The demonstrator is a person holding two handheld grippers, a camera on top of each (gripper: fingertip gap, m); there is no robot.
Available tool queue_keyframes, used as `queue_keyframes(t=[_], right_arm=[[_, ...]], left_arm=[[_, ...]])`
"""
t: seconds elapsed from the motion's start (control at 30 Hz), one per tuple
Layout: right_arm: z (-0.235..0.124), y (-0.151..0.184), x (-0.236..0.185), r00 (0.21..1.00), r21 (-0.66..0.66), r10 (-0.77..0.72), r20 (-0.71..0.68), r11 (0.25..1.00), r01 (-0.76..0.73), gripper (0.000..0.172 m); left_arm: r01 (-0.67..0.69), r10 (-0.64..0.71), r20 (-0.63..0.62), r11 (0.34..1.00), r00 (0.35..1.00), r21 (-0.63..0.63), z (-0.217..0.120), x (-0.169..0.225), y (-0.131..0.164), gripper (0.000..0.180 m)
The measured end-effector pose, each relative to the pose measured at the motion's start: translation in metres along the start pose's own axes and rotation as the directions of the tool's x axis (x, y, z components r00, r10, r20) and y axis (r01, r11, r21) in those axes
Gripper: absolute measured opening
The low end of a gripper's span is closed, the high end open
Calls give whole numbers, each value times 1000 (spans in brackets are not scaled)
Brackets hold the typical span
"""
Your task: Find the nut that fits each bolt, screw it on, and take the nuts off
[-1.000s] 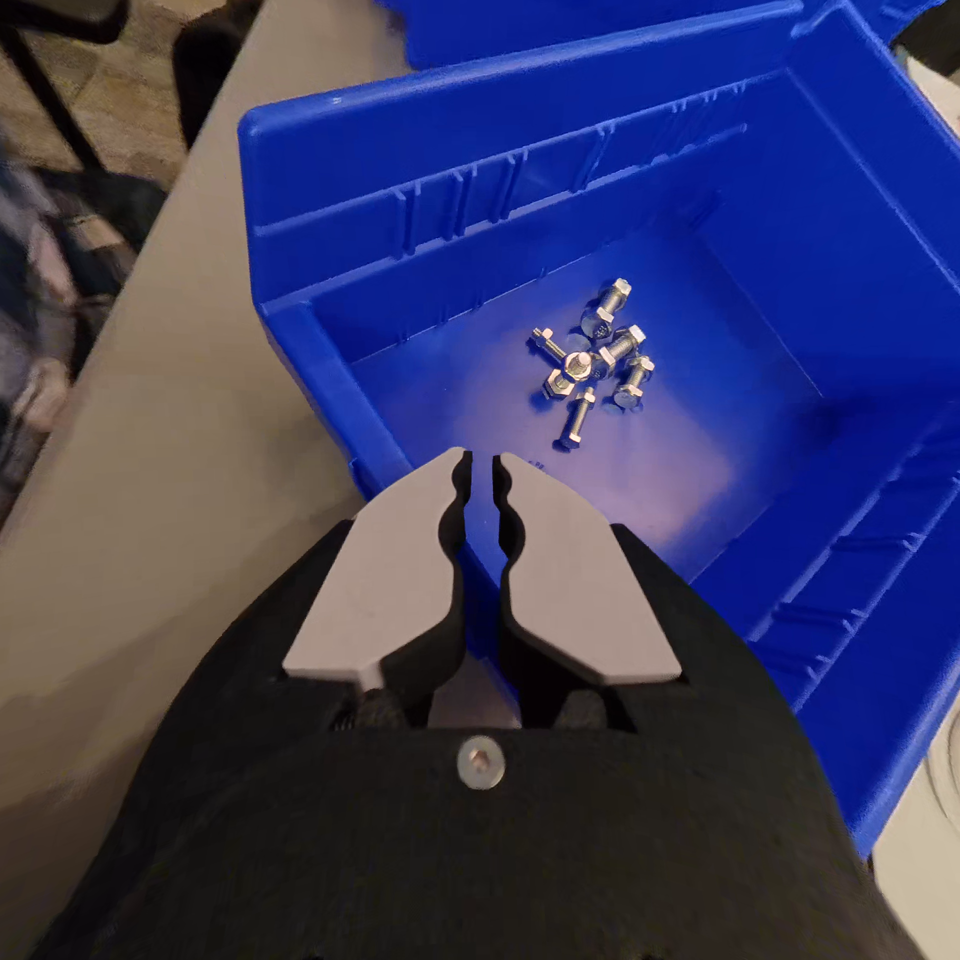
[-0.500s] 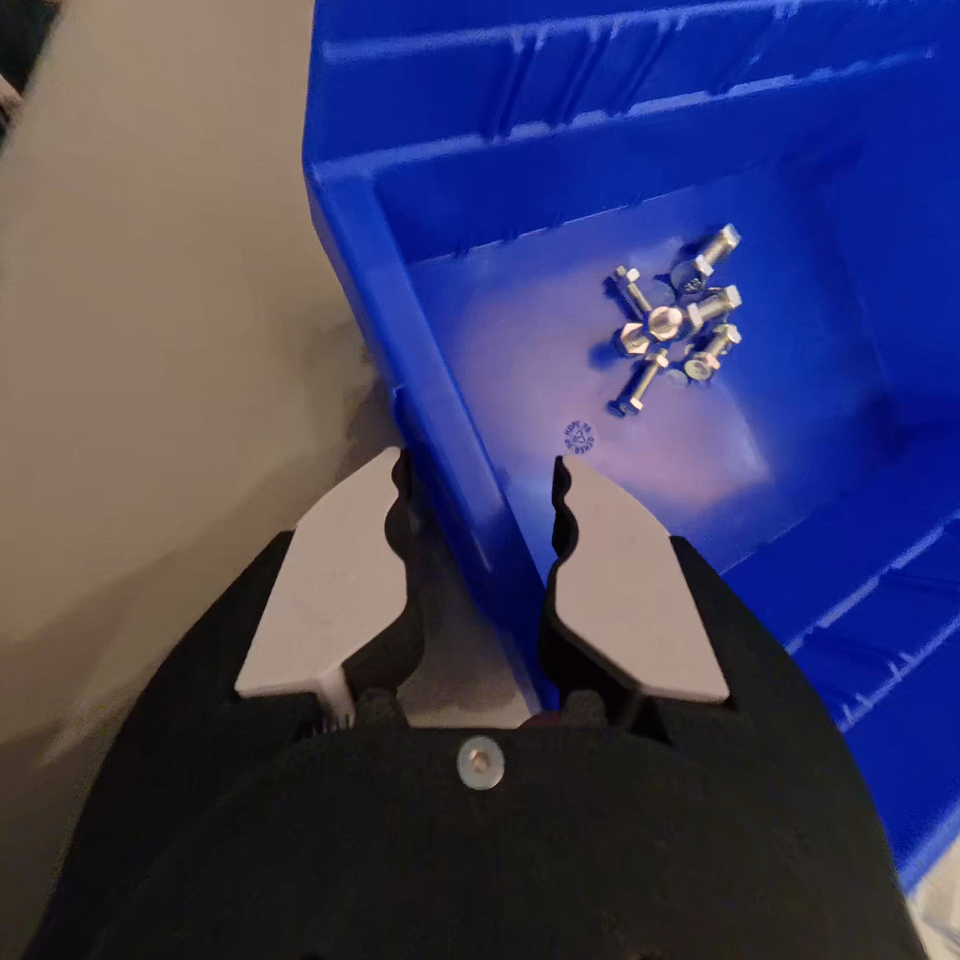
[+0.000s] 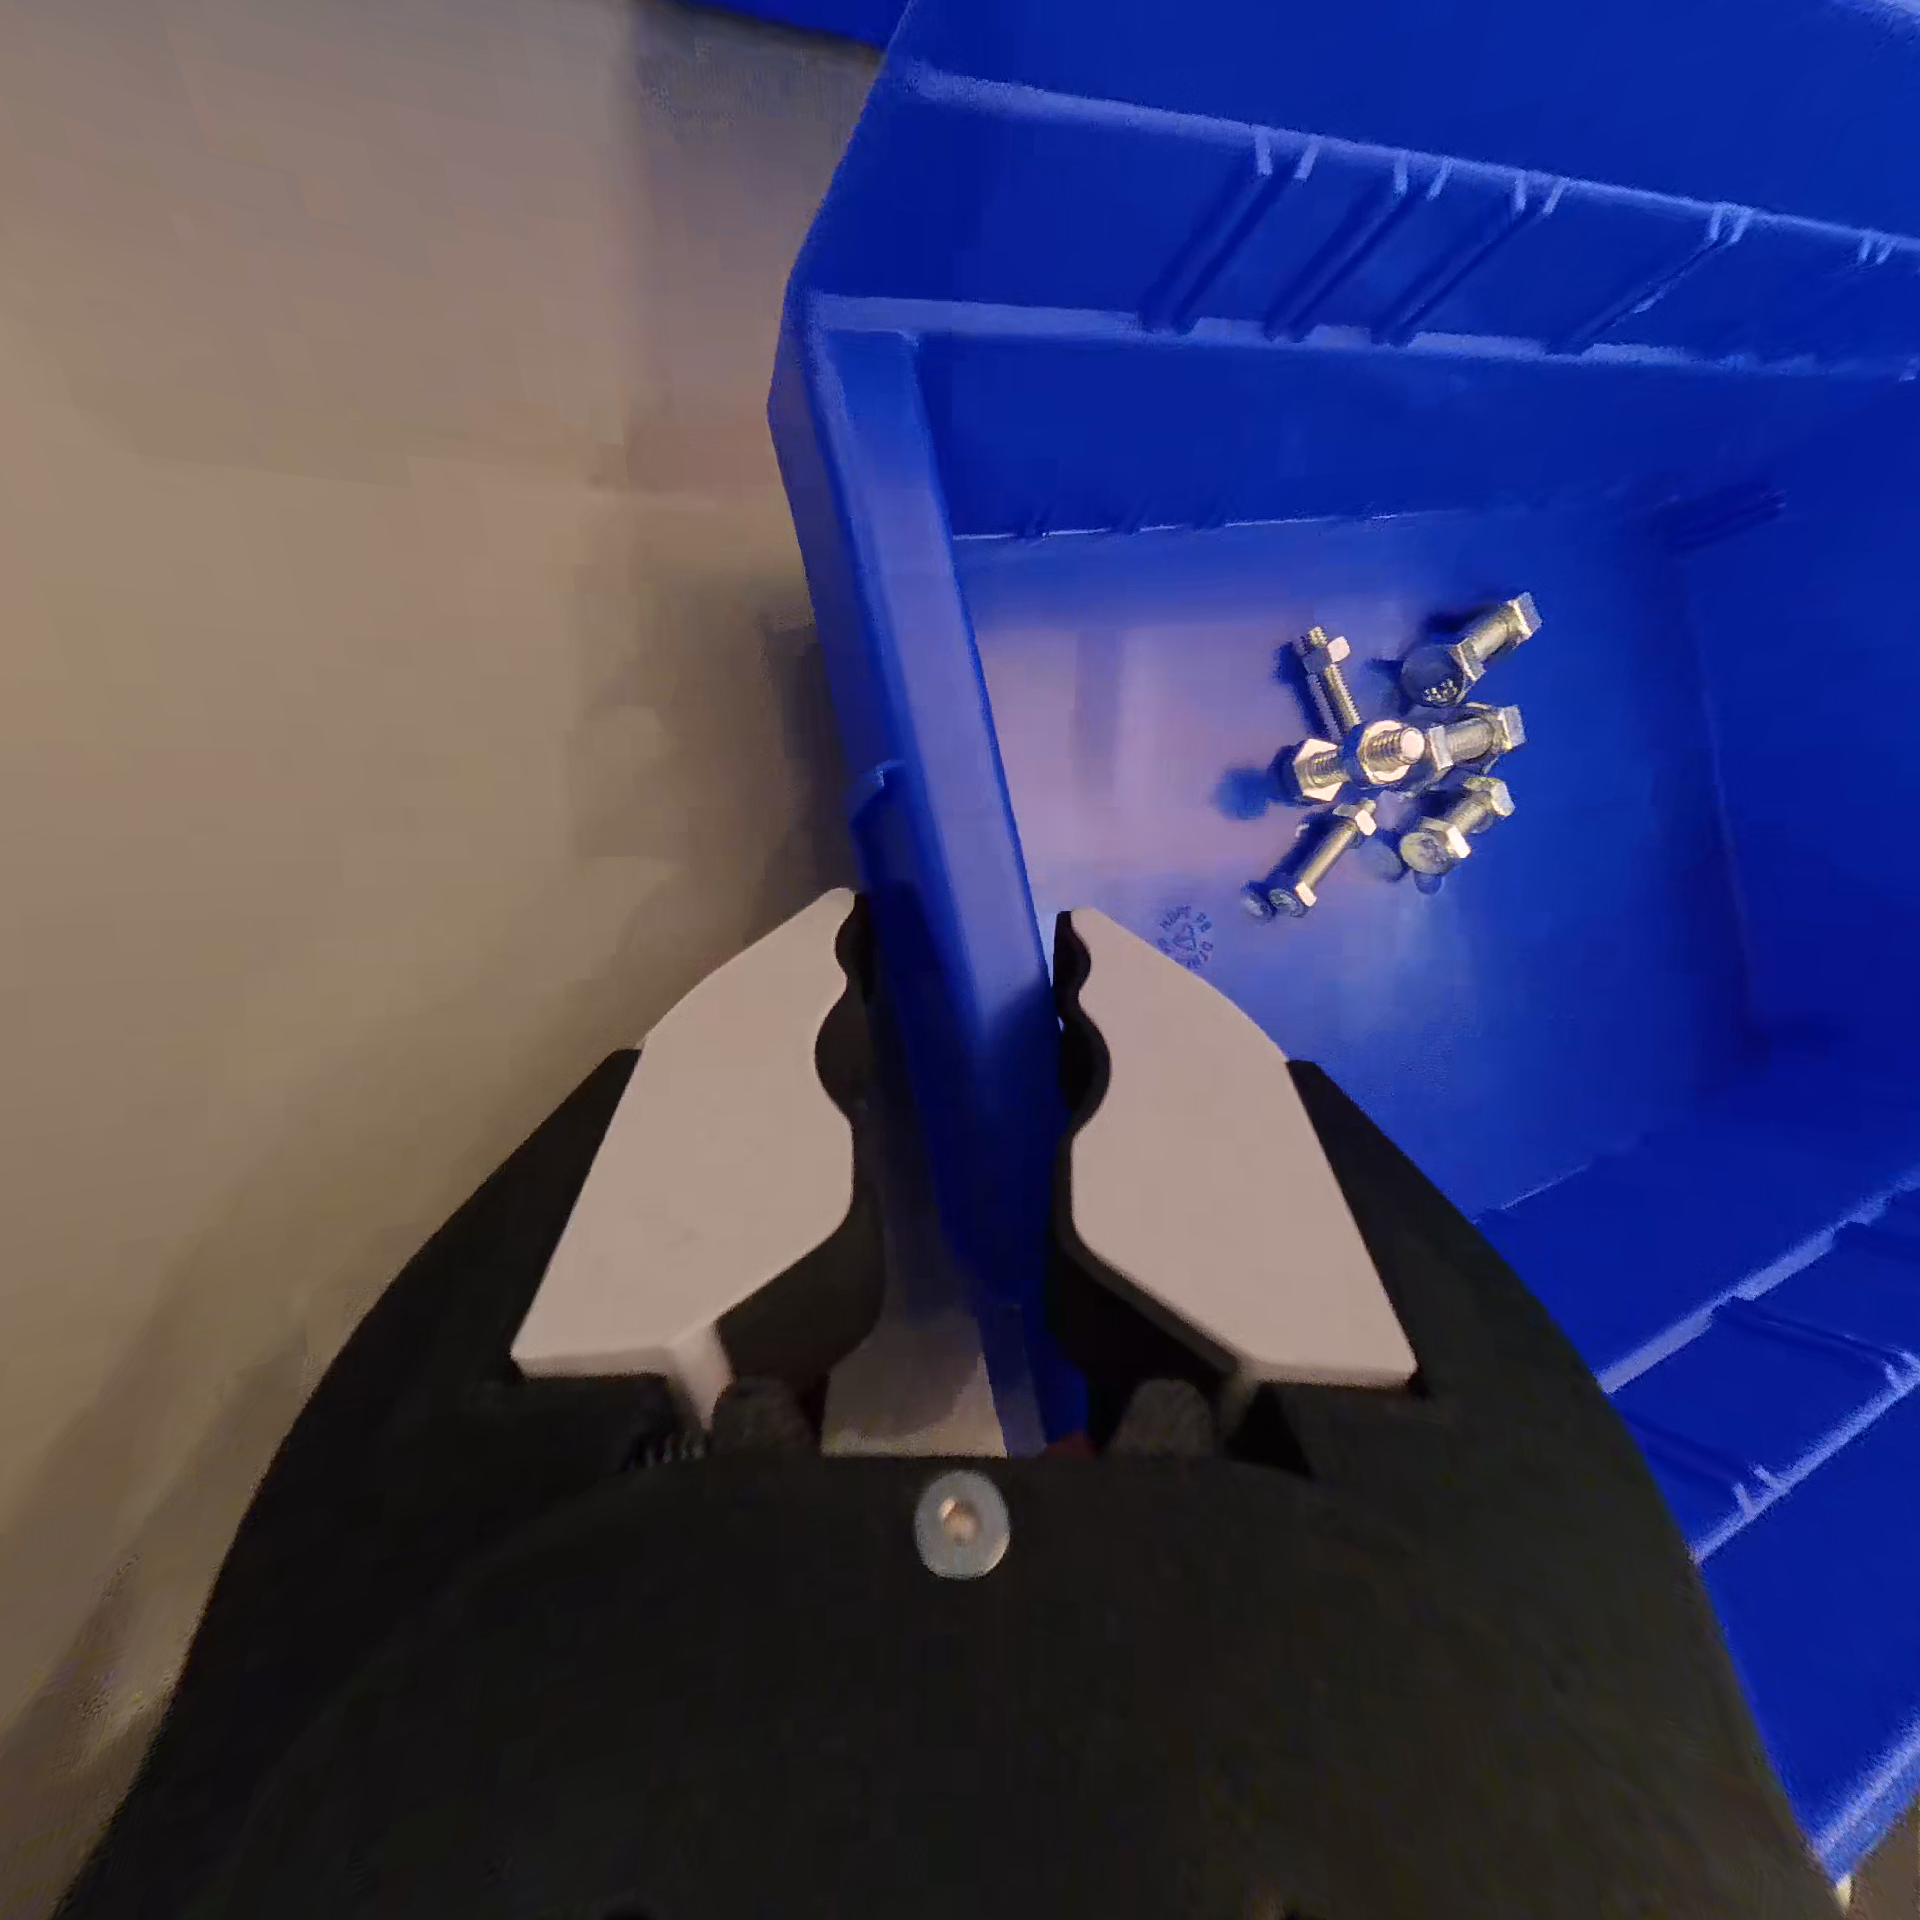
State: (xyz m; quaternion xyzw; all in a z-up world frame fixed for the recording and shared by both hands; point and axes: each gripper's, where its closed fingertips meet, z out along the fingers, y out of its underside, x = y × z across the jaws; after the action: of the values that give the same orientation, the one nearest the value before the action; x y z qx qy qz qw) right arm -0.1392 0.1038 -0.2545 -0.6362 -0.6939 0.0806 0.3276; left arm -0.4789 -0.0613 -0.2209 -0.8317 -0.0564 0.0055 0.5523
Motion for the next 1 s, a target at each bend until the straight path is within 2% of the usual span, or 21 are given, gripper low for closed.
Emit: queue_keyframes(t=[0.37, 0.7, 1.0], right_arm=[[73, -45, 90, 986, -62, 134, -97, 988, -141, 34], [100, -62, 124, 969, -70, 162, -185, 982, -177, 35], [108, -67, 136, 961, -65, 177, -215, 979, -195, 36]], left_arm=[[2, -2, -3, 1000, 1000, 3, -2, -1, 1, 2], [3, -3, -9, 1000, 1000, 6, -2, -2, 1, 2], [5, -5, -18, 1000, 1000, 7, -2, -1, 1, 2]])
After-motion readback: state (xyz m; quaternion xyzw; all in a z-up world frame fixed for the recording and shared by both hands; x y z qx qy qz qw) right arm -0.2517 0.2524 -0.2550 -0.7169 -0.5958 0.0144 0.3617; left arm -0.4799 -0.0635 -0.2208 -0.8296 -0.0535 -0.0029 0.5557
